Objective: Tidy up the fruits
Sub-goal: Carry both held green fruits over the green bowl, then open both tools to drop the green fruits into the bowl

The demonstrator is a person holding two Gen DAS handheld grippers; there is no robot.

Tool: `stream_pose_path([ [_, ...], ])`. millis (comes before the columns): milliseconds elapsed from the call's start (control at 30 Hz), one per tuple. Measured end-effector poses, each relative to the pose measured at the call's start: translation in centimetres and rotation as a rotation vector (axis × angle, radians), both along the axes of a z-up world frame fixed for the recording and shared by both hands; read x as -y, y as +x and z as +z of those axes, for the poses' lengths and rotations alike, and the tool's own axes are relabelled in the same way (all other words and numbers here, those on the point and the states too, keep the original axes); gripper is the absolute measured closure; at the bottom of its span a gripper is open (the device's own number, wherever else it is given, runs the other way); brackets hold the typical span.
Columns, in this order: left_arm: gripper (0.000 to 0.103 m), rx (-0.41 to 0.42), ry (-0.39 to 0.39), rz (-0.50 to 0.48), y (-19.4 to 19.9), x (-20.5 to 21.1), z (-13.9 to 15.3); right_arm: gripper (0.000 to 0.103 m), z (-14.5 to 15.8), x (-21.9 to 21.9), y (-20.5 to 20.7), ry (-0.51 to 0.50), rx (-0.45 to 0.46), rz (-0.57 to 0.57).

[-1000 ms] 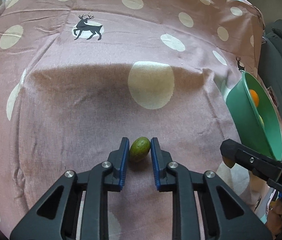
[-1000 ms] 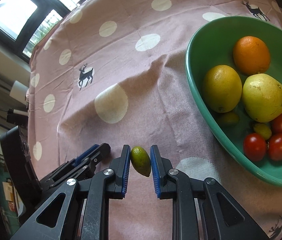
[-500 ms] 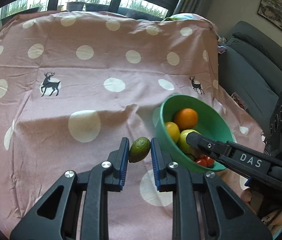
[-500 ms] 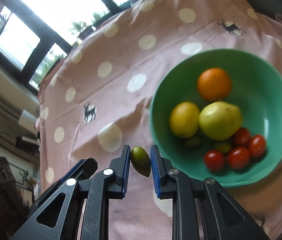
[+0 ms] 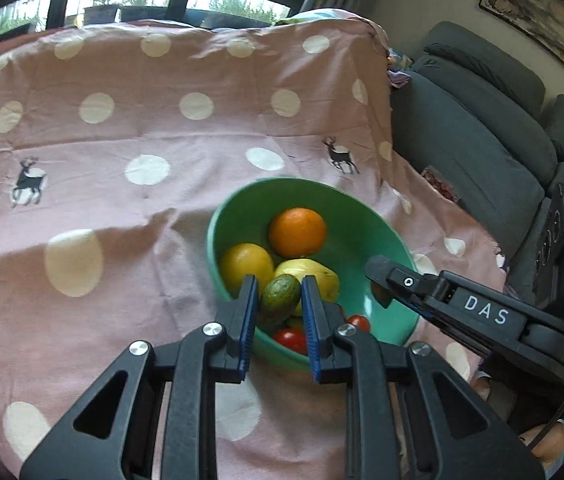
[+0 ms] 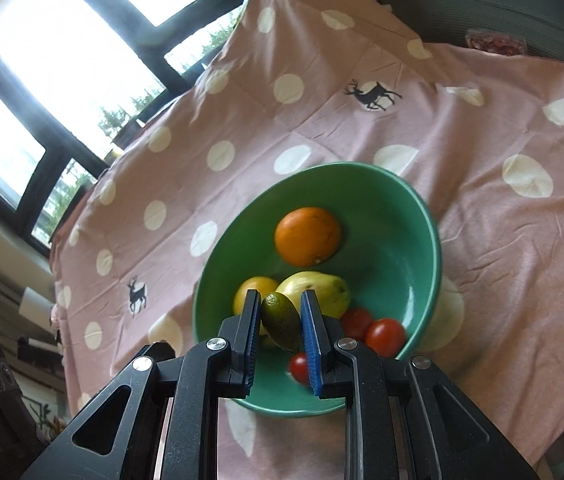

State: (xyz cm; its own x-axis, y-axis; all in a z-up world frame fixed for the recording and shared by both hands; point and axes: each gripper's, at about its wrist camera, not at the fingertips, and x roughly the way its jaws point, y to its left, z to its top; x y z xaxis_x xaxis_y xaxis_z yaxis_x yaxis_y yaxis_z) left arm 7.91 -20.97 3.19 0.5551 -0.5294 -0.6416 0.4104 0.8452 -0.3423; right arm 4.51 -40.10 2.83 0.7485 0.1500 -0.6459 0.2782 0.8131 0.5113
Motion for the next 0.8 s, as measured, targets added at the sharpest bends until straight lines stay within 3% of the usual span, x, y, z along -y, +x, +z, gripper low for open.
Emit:
stream_pose_path([
  [233, 0.081, -0.048, -0.019, -0.029, 0.9, 2.0, -1.2, 0.081, -0.8, 1.0, 0.4, -0.016, -0.027, -0.018],
  [467, 0.079, -0.042, 0.034, -0.012, 0.9, 2.8, -1.6, 0.081, -1.1, 1.5, 0.7, -0.049, -0.049, -0.056],
  [533, 0.064, -0.035, 0.044, 0.001, 0.8, 2.7, -1.4, 0.08, -1.2, 1.8, 0.7, -0.033, -0.048, -0.057],
  [600, 0.033, -0.026, 0.032, 0.007, 0.5, 2.4, -1.1, 0.079, -1.2, 1.9, 0.6, -0.034, -0.047, -0.049],
  [733, 0.016, 0.001, 0.048, 0.058, 0.0, 1.7, -0.5, 0.049, -0.5, 1.8, -0.1, -0.054, -0.014, -0.059],
  [800, 0.004, 0.002, 0.052, 0.078, -0.2, 1.2, -0.1, 0.046, 0.0, 1.8, -0.5, -0.066, 0.008, -0.068],
])
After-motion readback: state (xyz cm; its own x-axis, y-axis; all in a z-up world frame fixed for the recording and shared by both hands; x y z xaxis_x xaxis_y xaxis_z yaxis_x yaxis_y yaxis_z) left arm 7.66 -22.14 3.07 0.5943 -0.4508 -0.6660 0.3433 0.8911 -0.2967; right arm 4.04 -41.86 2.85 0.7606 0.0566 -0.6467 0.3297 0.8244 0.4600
